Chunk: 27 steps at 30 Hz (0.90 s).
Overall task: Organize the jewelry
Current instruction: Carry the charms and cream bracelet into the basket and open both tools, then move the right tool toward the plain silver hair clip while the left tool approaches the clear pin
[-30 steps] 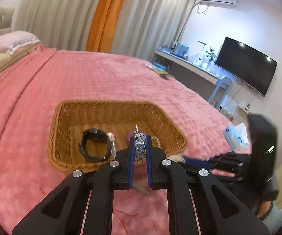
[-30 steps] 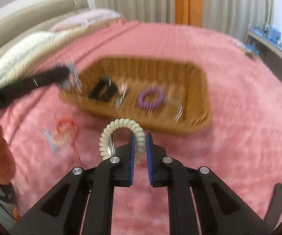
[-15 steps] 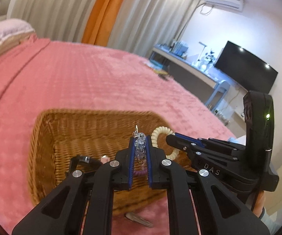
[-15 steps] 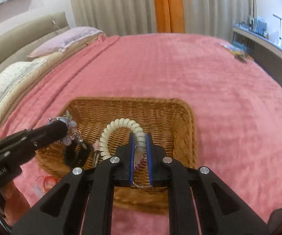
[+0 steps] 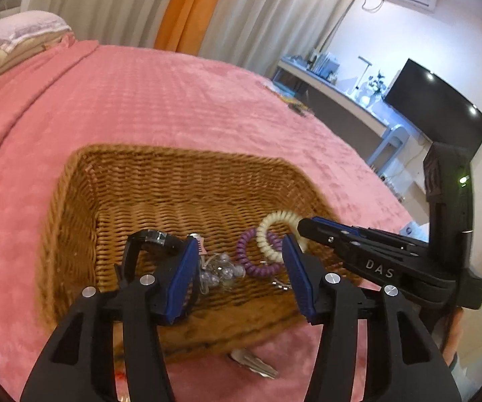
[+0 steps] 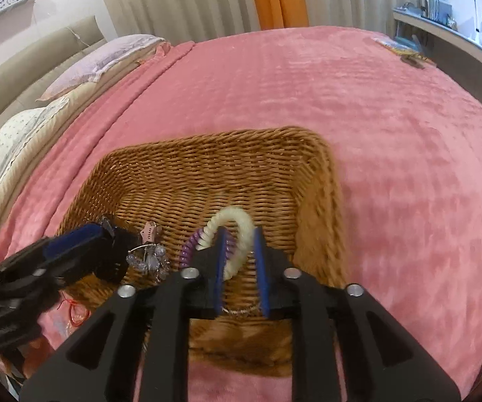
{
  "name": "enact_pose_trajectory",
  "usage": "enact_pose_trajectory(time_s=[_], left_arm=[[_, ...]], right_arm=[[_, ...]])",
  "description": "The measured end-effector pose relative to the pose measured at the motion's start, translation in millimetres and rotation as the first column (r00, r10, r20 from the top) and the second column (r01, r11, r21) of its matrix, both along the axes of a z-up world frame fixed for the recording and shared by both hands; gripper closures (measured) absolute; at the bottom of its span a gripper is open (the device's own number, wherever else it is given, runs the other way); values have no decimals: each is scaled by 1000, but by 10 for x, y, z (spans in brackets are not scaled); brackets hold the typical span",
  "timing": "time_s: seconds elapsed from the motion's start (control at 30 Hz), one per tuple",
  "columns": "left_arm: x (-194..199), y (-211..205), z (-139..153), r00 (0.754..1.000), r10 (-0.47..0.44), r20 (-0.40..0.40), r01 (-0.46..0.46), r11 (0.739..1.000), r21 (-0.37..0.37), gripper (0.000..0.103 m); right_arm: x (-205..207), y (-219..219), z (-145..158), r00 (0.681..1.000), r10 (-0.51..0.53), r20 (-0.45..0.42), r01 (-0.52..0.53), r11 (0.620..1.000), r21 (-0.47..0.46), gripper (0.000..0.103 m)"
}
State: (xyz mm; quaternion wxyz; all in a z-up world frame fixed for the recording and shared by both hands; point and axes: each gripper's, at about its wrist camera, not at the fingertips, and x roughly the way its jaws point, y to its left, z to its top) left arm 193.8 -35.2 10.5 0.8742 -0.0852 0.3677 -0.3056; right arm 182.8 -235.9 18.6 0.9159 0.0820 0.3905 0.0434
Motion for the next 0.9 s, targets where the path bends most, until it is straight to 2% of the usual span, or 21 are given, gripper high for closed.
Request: enact_pose_trajectory(time_s=[0.07, 0.1, 0.13, 0.33, 0.47, 0.67, 0.9], left_arm=[[-127, 69, 108, 1000, -1, 22, 1, 1000, -14, 50], [-187, 118, 151, 999, 1, 32, -1, 1000, -19, 47], [-283, 180, 229, 999, 9, 48, -8, 1000, -26, 39], [-813, 618, 576, 986, 91, 138, -86, 995, -43, 27], [-1141, 926, 665, 970, 171, 171, -165, 985, -50, 24], [-1416, 1248, 419, 953, 272, 133, -273, 962, -13, 24], [-1298, 1491, -90, 934, 357, 2, -357, 934, 24, 25]], right_arm=[[-146, 0, 98, 1000, 6, 28, -6, 1000, 5, 65], [-219, 8, 147, 999, 8, 43, -8, 1000, 3, 54], [-322, 26, 211, 998, 14, 65, -14, 1000, -4, 52], [-879, 219, 483, 987, 68, 143, -63, 997, -39, 52], [-1168, 397, 477, 983, 112, 147, -105, 993, -52, 52], [-1332, 683, 218, 981, 162, 111, -153, 984, -87, 52], [-1252, 923, -149, 981, 180, 71, -168, 974, -150, 52]])
